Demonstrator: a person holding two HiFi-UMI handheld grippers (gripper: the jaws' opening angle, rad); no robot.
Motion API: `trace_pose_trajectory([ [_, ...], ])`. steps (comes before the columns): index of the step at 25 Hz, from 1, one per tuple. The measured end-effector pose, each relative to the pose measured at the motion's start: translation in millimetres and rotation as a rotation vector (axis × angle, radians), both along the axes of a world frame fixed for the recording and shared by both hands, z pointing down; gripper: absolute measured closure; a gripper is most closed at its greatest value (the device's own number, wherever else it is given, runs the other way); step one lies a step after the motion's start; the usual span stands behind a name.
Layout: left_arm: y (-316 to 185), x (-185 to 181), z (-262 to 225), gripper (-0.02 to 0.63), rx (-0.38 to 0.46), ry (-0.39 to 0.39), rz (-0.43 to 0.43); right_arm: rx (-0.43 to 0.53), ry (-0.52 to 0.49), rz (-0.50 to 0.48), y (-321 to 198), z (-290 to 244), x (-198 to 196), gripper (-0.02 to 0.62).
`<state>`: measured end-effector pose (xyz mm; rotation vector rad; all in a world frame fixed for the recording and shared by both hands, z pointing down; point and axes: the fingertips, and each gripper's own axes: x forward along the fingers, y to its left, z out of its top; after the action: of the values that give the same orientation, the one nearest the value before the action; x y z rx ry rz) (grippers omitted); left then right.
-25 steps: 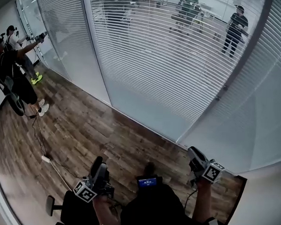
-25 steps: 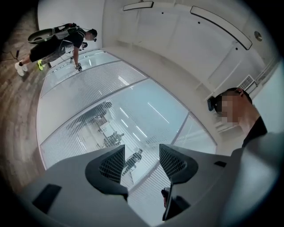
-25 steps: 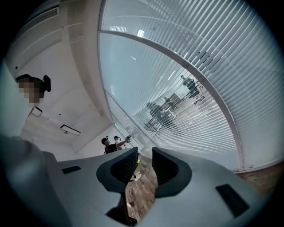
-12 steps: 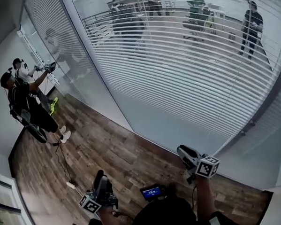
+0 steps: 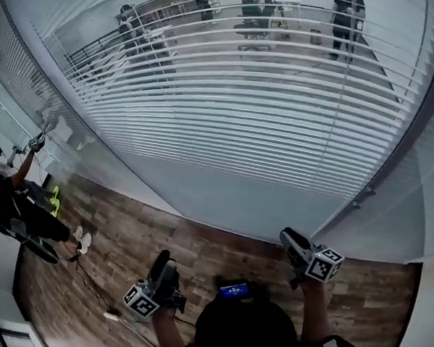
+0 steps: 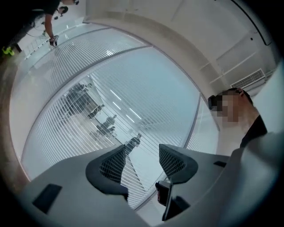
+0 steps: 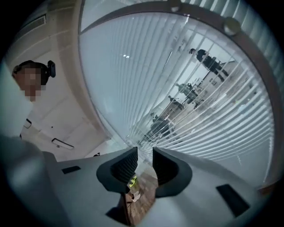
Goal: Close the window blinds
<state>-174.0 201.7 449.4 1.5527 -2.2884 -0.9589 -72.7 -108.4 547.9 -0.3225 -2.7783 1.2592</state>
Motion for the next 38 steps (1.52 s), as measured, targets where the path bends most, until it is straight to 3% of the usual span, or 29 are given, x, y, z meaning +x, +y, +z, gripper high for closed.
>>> trace_pose_trajectory([
  [5, -48.2, -37.3, 9.6, 0.354, 0.029, 0.028, 0.184, 0.041, 0.041, 0.179, -26.8, 3.0, 20.6, 0.505],
  [9, -79.1, -82.2, 21.2, 0.353, 0.082, 0.061, 0.351, 0.119, 0.076, 0.405, -40.5, -5.8, 40.9, 0.505],
  [12, -101.1, -118.0, 8.2, 0.354, 0.125, 0.03, 0.42, 0.172, 0.113, 0.538, -60.9, -14.2, 41.7, 0.505],
  [15, -104.8, -149.0, 4.3, 0.353, 0.122, -0.013, 0.477, 0.258, 0.147, 0.638, -69.3, -32.9, 31.3, 0.505],
  [22, -135.6, -177.6, 3.1, 0.353, 0.092, -0.043, 0.656, 0.516, 0.341, 0.93, -94.1, -96.0, 62.7, 0.503],
  [26, -136.5, -192.2, 14.9, 0.353, 0.083, -0.069, 0.686, 0.652, 0.44, 1.064, -112.4, -110.5, 83.4, 0.452],
  [31, -138.4, -213.5, 22.1, 0.354, 0.103, -0.101, 0.653, 0.776, 0.484, 1.139, -153.0, -125.6, 87.8, 0.434],
  [38, -150.9, -206.0, 20.5, 0.353, 0.097, -0.13, 0.616, 0.825, 0.512, 1.187, -201.1, -122.6, 102.3, 0.434],
])
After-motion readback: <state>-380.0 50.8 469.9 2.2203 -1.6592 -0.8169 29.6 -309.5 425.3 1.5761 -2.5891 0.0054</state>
